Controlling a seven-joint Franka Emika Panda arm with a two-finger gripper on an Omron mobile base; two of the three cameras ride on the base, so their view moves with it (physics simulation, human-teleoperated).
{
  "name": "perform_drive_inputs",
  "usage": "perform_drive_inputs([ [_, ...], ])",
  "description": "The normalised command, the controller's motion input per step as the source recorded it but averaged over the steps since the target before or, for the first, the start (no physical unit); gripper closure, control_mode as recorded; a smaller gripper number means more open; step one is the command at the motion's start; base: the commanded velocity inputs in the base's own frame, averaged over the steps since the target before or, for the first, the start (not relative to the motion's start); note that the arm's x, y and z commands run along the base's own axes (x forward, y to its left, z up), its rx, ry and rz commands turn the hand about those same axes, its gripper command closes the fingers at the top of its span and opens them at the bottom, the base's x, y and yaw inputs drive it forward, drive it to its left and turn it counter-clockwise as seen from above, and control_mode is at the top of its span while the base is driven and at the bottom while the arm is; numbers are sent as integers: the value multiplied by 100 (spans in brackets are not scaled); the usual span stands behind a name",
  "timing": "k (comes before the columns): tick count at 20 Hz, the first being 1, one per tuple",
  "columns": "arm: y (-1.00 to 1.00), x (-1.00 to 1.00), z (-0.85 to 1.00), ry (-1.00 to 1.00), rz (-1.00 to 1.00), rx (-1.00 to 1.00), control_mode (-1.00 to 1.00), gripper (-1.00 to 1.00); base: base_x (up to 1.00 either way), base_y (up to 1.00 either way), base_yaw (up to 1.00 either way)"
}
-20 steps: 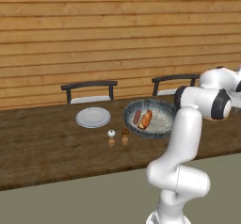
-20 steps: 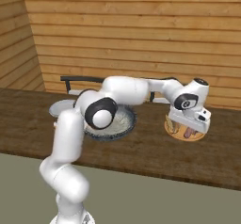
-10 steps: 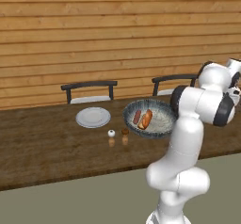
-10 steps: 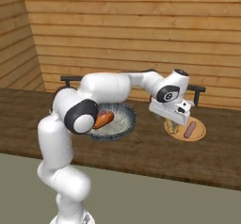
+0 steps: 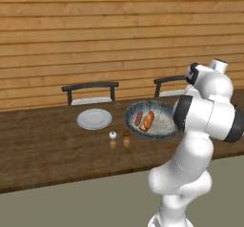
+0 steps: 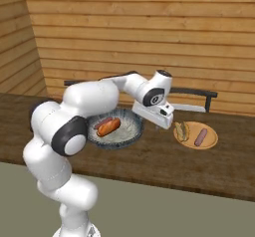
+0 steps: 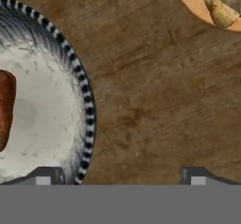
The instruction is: Place one bun and one sausage from the bowl on each plate.
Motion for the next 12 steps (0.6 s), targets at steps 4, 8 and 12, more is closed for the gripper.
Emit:
perform_drive_inputs([
  [4,96,6,3,8,1,10,-100,-100,0,0,0],
  [8,100,7,0,9,0,6,-100,-100,0,0,0],
  [12,100,32,0,15,-3,2,-100,-100,0,0,0],
])
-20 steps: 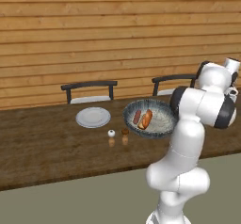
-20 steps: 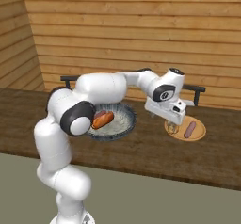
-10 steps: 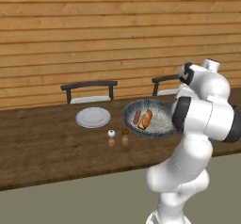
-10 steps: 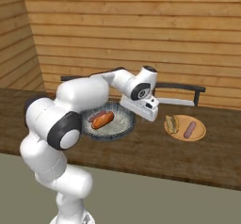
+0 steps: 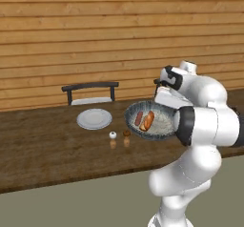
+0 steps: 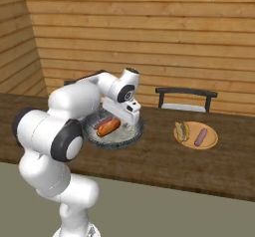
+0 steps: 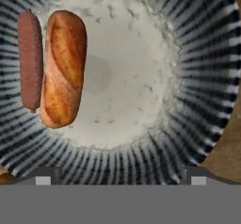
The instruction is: Place one bun and one sausage from the bowl on each plate.
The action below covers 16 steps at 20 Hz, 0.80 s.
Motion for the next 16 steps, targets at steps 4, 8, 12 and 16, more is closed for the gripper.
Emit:
perform_drive_inputs([
  [4,76,50,-15,17,-12,1,-100,-100,0,0,0],
  [8,49,33,-28,20,-6,2,-100,-100,0,0,0],
  [12,0,31,-29,12,-3,0,-100,-100,0,0,0],
  [16,0,36,-47,1,0,0,-100,-100,0,0,0],
])
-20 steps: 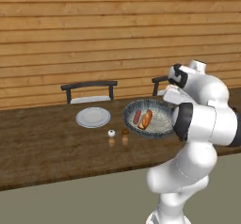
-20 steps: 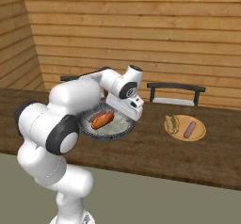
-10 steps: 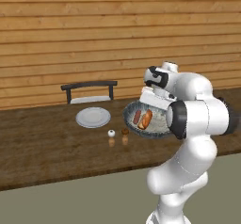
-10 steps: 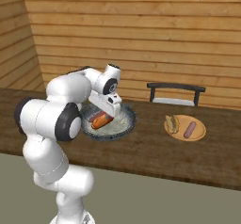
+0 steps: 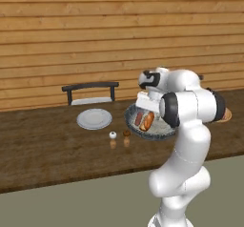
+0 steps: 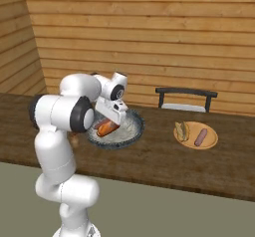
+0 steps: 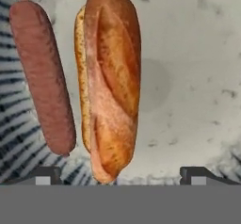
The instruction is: Place one bun and one sausage from the bowl on each plate.
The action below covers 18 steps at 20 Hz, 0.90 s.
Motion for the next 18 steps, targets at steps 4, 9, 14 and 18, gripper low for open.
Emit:
perform_drive_inputs([
  [4,0,29,-64,0,0,0,-100,-100,0,0,0],
  [9,0,-19,-36,-28,1,1,-100,-100,0,0,0],
  [14,0,-13,-26,-25,0,1,-100,-100,0,0,0],
  [18,0,0,-3,-5,0,0,-100,-100,0,0,0],
])
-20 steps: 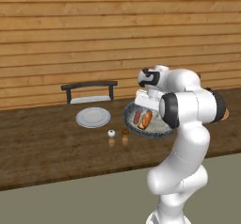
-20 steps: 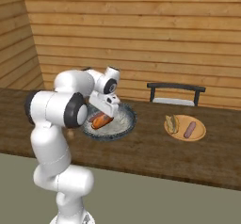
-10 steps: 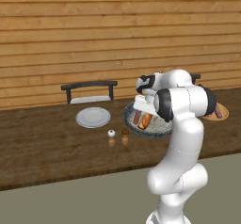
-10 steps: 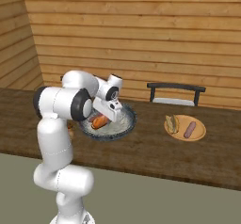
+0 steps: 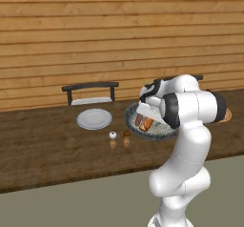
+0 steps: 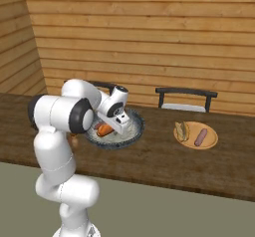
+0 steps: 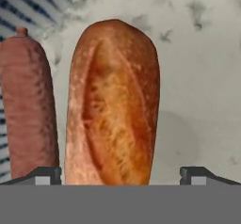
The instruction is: Place one bun and one sausage from the bowl on each plate.
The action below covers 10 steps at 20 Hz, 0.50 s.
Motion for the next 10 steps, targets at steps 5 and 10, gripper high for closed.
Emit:
perform_drive_inputs([
  [5,0,0,0,0,0,0,-100,100,0,0,0],
  [10,0,0,0,0,0,0,-100,100,0,0,0],
])
